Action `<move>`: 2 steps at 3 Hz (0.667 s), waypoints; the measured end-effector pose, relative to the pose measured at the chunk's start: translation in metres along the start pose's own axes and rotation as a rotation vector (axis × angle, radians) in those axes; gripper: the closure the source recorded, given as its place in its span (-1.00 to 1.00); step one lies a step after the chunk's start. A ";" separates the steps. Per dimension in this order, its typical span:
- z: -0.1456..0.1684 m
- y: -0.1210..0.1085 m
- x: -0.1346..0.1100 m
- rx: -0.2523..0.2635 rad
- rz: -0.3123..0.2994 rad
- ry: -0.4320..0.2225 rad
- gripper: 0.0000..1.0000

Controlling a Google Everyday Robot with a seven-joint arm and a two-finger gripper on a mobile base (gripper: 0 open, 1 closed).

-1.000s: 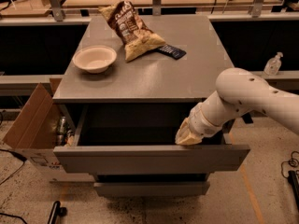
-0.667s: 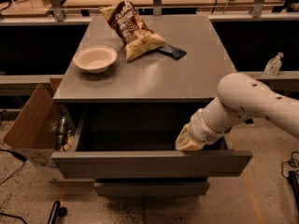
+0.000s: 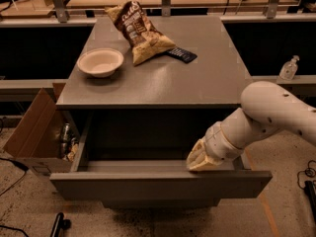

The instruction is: Open top drawer

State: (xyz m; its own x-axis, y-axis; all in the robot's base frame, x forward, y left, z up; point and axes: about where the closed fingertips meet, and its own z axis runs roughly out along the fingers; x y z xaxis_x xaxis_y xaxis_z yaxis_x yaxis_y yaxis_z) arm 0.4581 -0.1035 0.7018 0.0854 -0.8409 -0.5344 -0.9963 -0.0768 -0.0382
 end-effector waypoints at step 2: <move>-0.025 0.022 -0.018 0.012 -0.032 -0.082 0.16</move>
Offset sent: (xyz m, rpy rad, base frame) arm -0.0264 -0.0020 0.0390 0.1140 -0.0309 0.0139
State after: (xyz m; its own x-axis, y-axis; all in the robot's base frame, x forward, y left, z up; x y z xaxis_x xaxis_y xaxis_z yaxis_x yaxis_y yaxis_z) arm 0.4352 -0.1031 0.7317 0.1167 -0.7913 -0.6002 -0.9932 -0.0961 -0.0664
